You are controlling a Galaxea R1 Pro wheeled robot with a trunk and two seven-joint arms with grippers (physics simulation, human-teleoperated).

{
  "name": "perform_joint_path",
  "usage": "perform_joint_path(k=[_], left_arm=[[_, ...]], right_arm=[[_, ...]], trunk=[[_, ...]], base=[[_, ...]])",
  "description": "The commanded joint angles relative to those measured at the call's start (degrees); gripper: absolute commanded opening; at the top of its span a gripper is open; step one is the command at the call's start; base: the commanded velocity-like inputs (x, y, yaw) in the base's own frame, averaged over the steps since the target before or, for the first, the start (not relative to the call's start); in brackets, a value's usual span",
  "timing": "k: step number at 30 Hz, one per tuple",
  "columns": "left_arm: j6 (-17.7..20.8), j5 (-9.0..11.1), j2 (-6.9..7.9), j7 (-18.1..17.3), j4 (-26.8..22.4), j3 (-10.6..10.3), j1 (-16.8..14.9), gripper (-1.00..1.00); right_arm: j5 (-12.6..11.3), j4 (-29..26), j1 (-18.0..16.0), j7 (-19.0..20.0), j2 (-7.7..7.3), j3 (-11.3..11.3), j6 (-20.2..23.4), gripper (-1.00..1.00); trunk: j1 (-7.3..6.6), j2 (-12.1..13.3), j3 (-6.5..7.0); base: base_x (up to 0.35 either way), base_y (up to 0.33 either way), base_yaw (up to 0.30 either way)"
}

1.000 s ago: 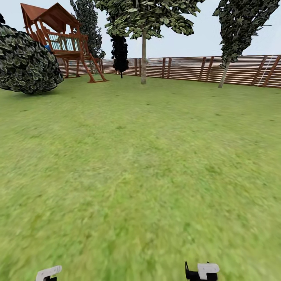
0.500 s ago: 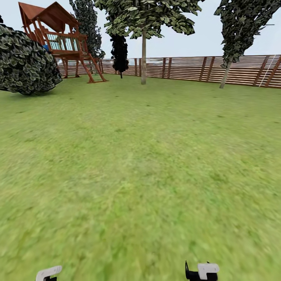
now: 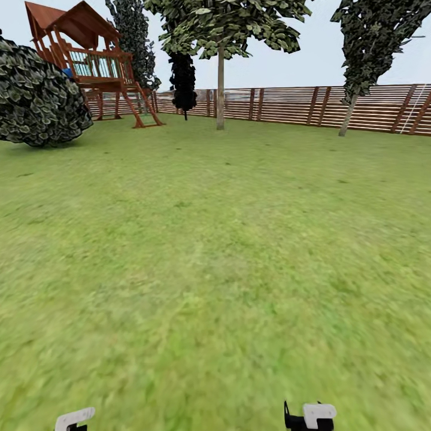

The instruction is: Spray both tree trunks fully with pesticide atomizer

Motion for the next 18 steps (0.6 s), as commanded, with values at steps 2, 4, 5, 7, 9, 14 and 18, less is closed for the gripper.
perform_joint_path(k=[2, 4, 5, 7, 9, 14, 18], left_arm=[[0.0, 0.0, 0.0, 0.0, 0.0, 0.0, 0.0, -1.0], [0.0, 0.0, 0.0, 0.0, 0.0, 0.0, 0.0, -1.0], [0.0, 0.0, 0.0, 0.0, 0.0, 0.0, 0.0, -1.0], [0.0, 0.0, 0.0, 0.0, 0.0, 0.0, 0.0, -1.0], [0.0, 0.0, 0.0, 0.0, 0.0, 0.0, 0.0, -1.0], [0.0, 0.0, 0.0, 0.0, 0.0, 0.0, 0.0, -1.0], [0.0, 0.0, 0.0, 0.0, 0.0, 0.0, 0.0, -1.0]], right_arm=[[0.0, 0.0, 0.0, 0.0, 0.0, 0.0, 0.0, 1.0], [0.0, 0.0, 0.0, 0.0, 0.0, 0.0, 0.0, 1.0], [0.0, 0.0, 0.0, 0.0, 0.0, 0.0, 0.0, 1.0], [0.0, 0.0, 0.0, 0.0, 0.0, 0.0, 0.0, 1.0], [0.0, 0.0, 0.0, 0.0, 0.0, 0.0, 0.0, 1.0], [0.0, 0.0, 0.0, 0.0, 0.0, 0.0, 0.0, 1.0], [0.0, 0.0, 0.0, 0.0, 0.0, 0.0, 0.0, 1.0]], trunk=[[0.0, 0.0, 0.0], [0.0, 0.0, 0.0], [0.0, 0.0, 0.0], [0.0, 0.0, 0.0], [0.0, 0.0, 0.0], [0.0, 0.0, 0.0], [0.0, 0.0, 0.0]], base=[[0.339, 0.0, 0.0], [0.339, 0.0, 0.0], [0.339, 0.0, 0.0], [0.339, 0.0, 0.0], [0.339, 0.0, 0.0], [0.339, 0.0, 0.0], [0.339, 0.0, 0.0]])
